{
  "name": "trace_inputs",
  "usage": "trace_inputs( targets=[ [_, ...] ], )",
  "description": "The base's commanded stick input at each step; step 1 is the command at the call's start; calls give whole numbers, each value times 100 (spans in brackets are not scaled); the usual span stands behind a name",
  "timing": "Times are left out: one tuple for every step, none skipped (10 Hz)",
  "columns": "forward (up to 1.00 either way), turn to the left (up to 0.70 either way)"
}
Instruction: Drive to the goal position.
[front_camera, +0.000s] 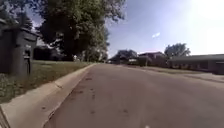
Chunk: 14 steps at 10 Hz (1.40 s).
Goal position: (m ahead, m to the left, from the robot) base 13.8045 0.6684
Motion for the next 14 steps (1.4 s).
trace_inputs(
  targets=[
    [100,0],
    [100,0],
    [100,25],
    [100,24],
    [100,9],
    [100,1],
    [100,0],
    [100,0],
    [100,0],
    [100,0],
    [100,0],
    [100,0],
    [100,0],
    [100,0]
  ],
)
